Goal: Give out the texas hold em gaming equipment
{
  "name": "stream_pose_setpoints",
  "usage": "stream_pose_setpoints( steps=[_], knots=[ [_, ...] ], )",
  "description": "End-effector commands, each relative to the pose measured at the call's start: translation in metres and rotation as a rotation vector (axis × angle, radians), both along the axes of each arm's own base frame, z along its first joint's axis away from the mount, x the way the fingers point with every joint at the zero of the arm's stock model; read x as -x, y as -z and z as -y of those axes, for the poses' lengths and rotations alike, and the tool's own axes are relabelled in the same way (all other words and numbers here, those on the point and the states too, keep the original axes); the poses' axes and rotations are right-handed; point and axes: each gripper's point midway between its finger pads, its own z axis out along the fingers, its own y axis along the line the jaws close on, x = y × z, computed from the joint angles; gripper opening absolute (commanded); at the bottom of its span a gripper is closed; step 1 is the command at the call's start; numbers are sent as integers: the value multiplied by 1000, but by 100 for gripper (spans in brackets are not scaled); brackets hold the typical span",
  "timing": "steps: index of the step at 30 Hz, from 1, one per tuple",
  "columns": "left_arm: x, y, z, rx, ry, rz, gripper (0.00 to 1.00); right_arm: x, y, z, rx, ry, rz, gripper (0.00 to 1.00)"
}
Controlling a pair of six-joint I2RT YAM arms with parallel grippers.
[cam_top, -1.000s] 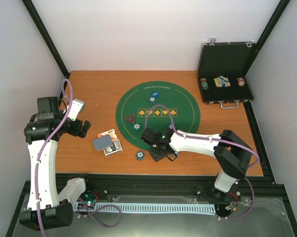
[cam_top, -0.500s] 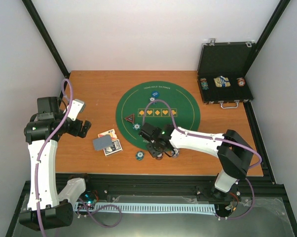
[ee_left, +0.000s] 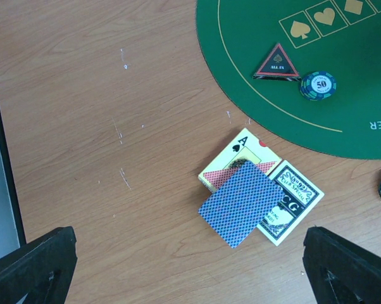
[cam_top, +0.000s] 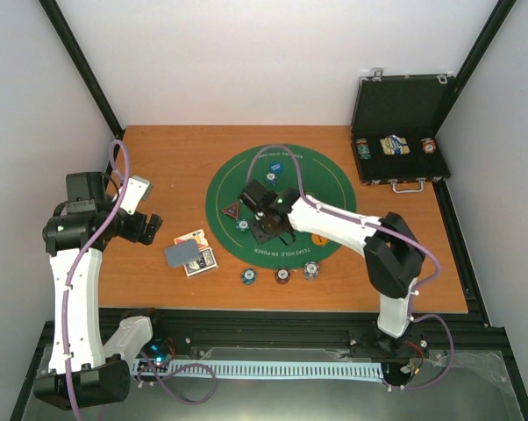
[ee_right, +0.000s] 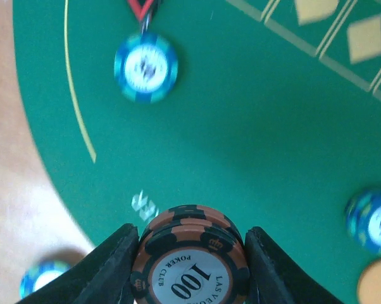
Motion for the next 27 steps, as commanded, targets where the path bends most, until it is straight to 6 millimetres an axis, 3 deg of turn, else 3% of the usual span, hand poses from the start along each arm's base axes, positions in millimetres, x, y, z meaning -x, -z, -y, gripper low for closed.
stream_pose_setpoints(
  steps=[1, 9, 13, 19, 27],
  knots=[
    [4, -8, 1, 4, 1, 15, 100, -45, -1, -13, -9, 17, 27, 36],
    [3, -4, 0, 0, 1, 10, 100, -105, 33, -35, -10, 77, 5, 35],
    [2, -1, 0, 3, 4, 5, 100, -123, 44, -44, -21, 93, -5, 36],
    [0, -1, 1, 0, 12, 10, 100, -134, 60, -55, -20, 91, -29, 36],
    [-2, -3, 1, 2, 13, 13, 100, -132, 75, -59, -22, 89, -68, 36]
  ],
)
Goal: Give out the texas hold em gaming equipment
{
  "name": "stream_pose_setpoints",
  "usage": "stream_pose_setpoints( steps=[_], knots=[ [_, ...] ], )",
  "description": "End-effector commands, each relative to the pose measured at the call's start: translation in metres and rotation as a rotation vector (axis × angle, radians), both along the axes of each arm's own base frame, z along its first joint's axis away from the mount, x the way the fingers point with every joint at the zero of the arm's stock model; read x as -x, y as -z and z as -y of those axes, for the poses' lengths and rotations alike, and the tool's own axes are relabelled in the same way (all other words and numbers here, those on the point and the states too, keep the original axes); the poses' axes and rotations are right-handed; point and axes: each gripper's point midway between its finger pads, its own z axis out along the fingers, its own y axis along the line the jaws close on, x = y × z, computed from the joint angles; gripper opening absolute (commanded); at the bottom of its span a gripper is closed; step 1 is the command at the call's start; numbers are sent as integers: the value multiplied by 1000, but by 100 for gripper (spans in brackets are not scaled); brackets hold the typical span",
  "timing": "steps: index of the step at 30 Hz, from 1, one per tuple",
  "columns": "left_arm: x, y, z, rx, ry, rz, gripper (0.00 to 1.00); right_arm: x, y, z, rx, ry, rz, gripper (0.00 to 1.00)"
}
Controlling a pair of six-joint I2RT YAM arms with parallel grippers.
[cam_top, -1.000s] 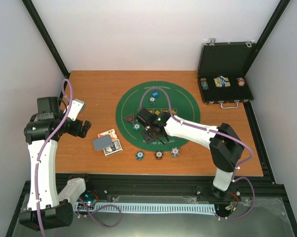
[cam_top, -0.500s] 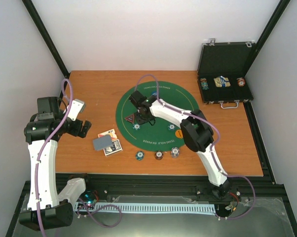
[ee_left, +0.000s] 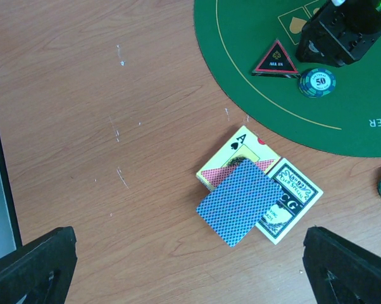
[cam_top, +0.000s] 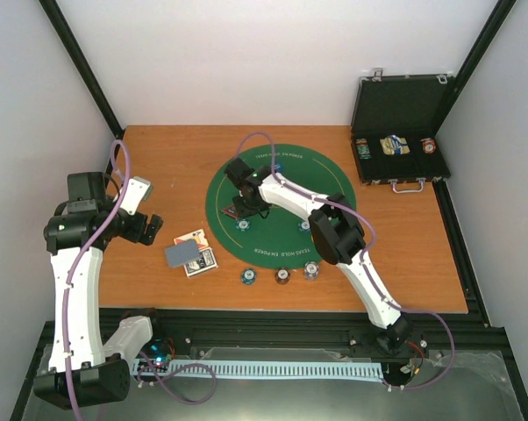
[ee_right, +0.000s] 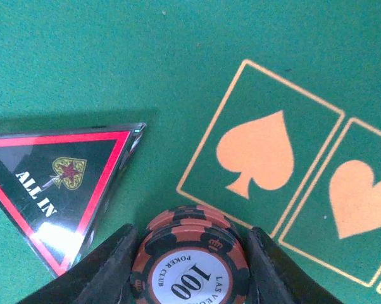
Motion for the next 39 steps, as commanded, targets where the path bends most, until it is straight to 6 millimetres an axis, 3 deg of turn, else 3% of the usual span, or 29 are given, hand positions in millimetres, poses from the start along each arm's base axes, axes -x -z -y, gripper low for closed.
stream_pose_setpoints(
  steps=[1, 3, 11, 17, 21, 24, 30, 35, 39],
  knots=[
    [-2, -7, 0, -1, 9, 24, 100, 0, 5, -1, -3, 0, -26, 36],
    [-2, -5, 0, 1, 9, 20, 100, 0, 5, 0, -1, -1, -24, 38],
    [0, -2, 1, 3, 9, 17, 100, -10, -8, 1, 10, -4, 6, 62],
    [1, -3, 0, 0, 7, 20, 100, -25, -55, 2, -17, 6, 82, 63],
    [0, -7, 0, -1, 2, 29, 100, -17, -91, 15, -17, 14, 116, 63],
    [1, -10, 1, 3, 3, 37, 100, 7, -97, 32, -19, 12, 112, 65],
    [0, -11, 3, 19, 6, 40, 100, 79, -82, 75, 13, -1, 69, 71],
    [0, -10, 2, 20, -1, 42, 100, 137, -61, 93, -9, -23, 7, 75],
    [0, -11, 3, 23, -5, 45, 100, 166, -50, 100, -22, -38, -16, 78]
  ],
)
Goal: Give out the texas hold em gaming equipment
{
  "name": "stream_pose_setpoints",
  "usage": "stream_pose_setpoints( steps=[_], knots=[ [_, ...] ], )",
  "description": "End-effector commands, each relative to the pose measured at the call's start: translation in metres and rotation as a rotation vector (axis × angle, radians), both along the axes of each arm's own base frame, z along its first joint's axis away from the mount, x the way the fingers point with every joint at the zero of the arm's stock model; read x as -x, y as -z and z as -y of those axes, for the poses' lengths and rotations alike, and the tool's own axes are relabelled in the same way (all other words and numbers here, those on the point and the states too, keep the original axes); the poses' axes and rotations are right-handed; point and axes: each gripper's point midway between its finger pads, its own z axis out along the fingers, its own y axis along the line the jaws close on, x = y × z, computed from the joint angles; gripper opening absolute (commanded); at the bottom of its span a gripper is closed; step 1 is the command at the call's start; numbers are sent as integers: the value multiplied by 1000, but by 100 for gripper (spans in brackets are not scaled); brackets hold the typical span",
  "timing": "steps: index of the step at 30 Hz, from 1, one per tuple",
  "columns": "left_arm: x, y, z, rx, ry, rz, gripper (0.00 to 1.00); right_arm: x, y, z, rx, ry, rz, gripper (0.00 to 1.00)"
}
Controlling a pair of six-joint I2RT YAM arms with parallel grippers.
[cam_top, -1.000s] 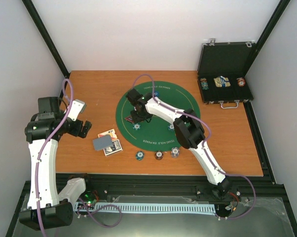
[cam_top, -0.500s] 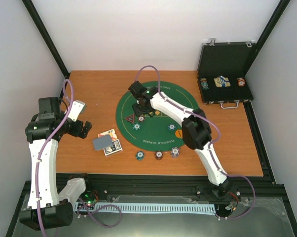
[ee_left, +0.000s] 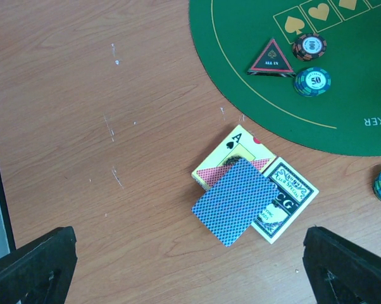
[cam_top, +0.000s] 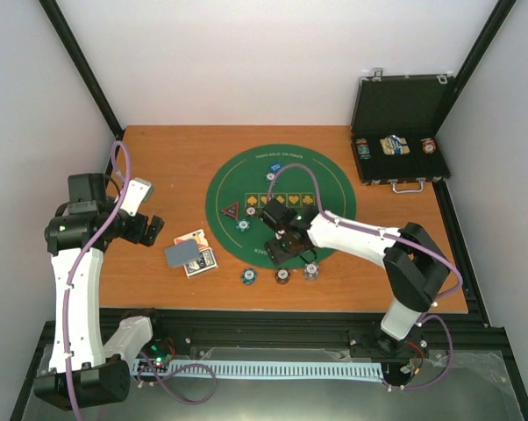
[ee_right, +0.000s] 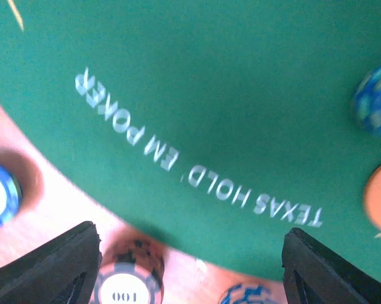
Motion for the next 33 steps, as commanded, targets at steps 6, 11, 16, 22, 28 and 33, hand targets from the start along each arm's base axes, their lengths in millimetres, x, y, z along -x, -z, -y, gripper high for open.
stream_pose_setpoints(
  steps=[6, 11, 16, 22, 28, 33],
  knots=[
    [-1, -16, 1, 19, -14, 51, 100, 37, 14, -7, -63, -24, -29, 78],
    [0, -15, 0, 11, -16, 51, 100, 46, 22, -11, -57, -47, -49, 76],
    [0, -17, 0, 6, -15, 54, 100, 53, 33, -9, -42, -53, -74, 72],
    [-1, -17, -1, 8, -16, 52, 100, 58, 42, -5, -22, -57, -86, 68],
    [-2, -19, -1, 6, -16, 54, 100, 61, 47, -3, -9, -64, -97, 65],
    [-3, -19, -1, 4, -17, 54, 100, 63, 52, -3, -5, -72, -109, 62]
  ],
)
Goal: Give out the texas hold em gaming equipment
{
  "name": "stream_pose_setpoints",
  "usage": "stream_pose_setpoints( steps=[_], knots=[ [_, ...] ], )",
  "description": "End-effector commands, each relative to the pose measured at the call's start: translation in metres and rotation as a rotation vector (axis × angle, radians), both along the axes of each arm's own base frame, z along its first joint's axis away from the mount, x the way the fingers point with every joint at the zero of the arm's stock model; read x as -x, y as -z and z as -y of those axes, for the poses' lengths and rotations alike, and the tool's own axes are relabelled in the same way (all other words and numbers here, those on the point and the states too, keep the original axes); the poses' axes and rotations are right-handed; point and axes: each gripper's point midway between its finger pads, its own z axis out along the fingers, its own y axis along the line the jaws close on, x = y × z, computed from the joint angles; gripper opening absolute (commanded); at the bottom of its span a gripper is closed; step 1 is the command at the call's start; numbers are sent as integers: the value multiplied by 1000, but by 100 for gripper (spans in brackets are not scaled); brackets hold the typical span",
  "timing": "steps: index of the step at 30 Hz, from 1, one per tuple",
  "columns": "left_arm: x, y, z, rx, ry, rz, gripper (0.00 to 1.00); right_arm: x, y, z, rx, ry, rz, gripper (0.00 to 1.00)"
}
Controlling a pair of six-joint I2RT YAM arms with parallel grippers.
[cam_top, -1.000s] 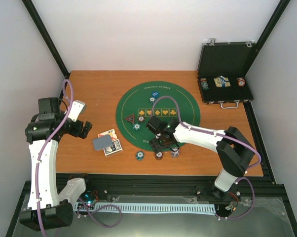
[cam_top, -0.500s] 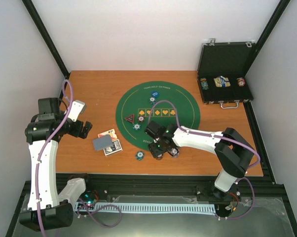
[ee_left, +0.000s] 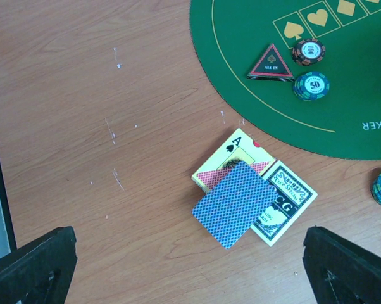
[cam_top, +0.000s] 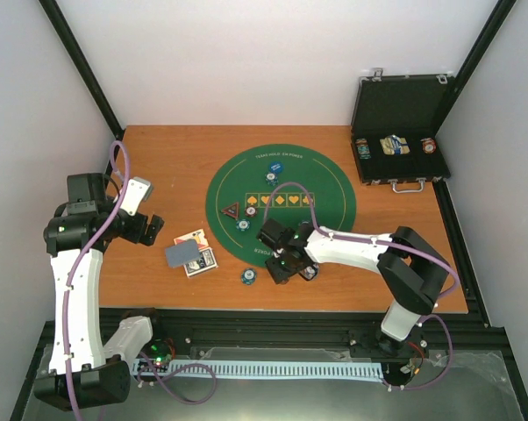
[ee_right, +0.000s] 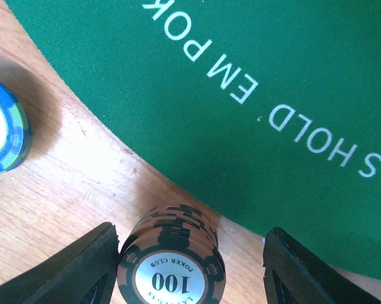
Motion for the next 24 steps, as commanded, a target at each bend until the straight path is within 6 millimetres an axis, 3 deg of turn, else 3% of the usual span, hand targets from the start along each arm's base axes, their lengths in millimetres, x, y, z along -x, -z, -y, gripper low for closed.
stream_pose_setpoints(
  steps=[1, 14, 24],
  knots=[
    [-3, -15, -2, -2, -13, 43, 100, 5, 9, -1, 10, -8, -15, 61],
    [-3, -14, -3, -7, -14, 42, 100, 9, 10, 0, 4, -12, -24, 55],
    [-3, -10, -4, -11, -15, 35, 100, 5, -6, -2, -6, -8, 5, 37]
  ],
)
